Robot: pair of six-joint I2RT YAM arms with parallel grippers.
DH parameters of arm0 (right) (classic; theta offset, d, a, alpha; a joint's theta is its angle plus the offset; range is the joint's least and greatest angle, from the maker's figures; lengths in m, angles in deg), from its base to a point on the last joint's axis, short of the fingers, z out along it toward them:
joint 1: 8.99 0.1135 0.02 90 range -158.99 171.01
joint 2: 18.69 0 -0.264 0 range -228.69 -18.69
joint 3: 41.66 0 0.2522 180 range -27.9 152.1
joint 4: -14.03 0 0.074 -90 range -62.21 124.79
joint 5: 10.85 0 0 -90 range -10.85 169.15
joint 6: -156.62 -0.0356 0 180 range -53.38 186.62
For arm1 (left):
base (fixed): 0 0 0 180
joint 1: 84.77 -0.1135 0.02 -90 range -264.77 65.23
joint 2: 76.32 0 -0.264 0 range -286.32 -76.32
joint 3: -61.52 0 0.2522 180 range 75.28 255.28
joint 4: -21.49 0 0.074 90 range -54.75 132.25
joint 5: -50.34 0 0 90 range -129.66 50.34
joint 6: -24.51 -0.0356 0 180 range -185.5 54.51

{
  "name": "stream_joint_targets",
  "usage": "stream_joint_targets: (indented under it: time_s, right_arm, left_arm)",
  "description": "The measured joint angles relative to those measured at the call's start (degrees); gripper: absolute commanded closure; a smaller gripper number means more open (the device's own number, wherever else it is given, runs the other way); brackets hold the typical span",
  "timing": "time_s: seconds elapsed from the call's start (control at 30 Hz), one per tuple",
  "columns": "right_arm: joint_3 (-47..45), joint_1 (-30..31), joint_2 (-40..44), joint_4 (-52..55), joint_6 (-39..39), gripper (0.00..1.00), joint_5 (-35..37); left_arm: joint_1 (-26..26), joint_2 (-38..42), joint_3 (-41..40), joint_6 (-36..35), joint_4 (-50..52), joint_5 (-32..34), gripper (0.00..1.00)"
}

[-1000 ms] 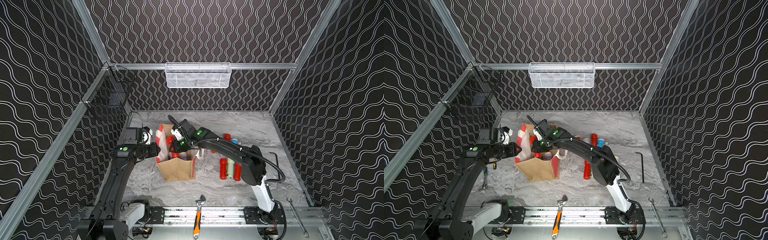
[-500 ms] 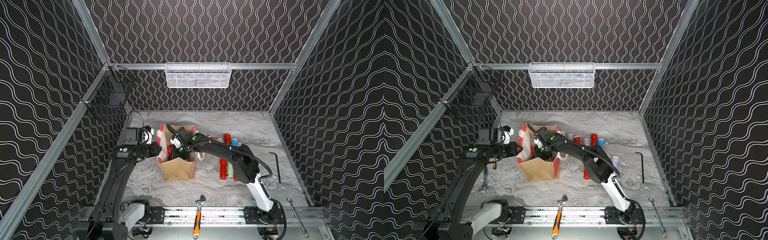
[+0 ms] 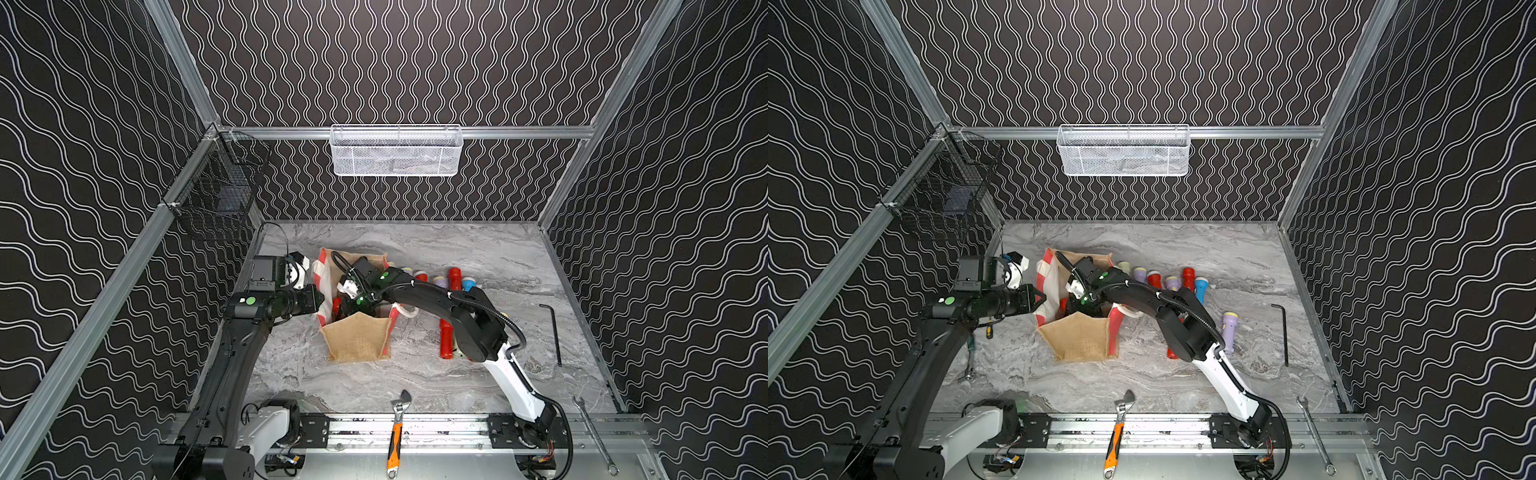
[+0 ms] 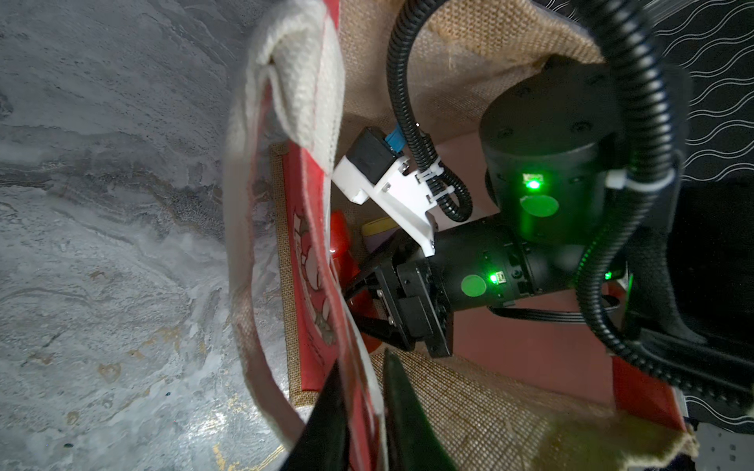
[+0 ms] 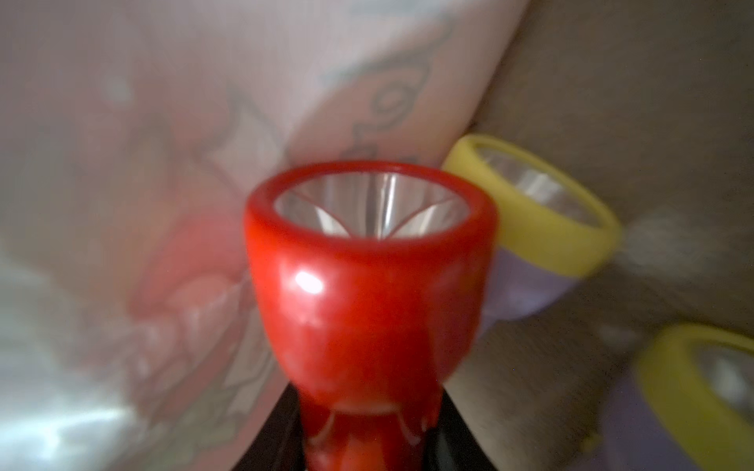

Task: Put the flashlights into the tote bags
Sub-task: Place the flashlight in the canvas bag.

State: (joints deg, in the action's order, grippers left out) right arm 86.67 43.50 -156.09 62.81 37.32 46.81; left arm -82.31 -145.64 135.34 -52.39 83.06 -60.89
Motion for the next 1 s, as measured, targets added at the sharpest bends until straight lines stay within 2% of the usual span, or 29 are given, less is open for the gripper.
stream_joint_targets:
  time_s: [0.3,0.53,0.83,1.0]
  right_arm:
    - [1.64,0.35,-1.86,1.75,0.42,0.67,-0.92]
    - [-1.70,0.28,0.37,4.98,0.04,0.54,3.37]
    - [-3.54,-0.09,2.14,6.38,-0.04,0.54,7.15]
    - [-3.89,-0.09,3.26,6.49,-0.02,0.45,8.48]
  left_arm:
    - [0.20,0.42,0.02,0.00,-0.13,0.66,0.79]
    - [0.28,0.15,0.02,0.00,-0.13,1.51,0.78]
    - [0.35,0.52,0.02,0.00,-0.02,2.19,0.78]
    - [0.35,0.55,0.02,0.00,0.33,2.67,0.77]
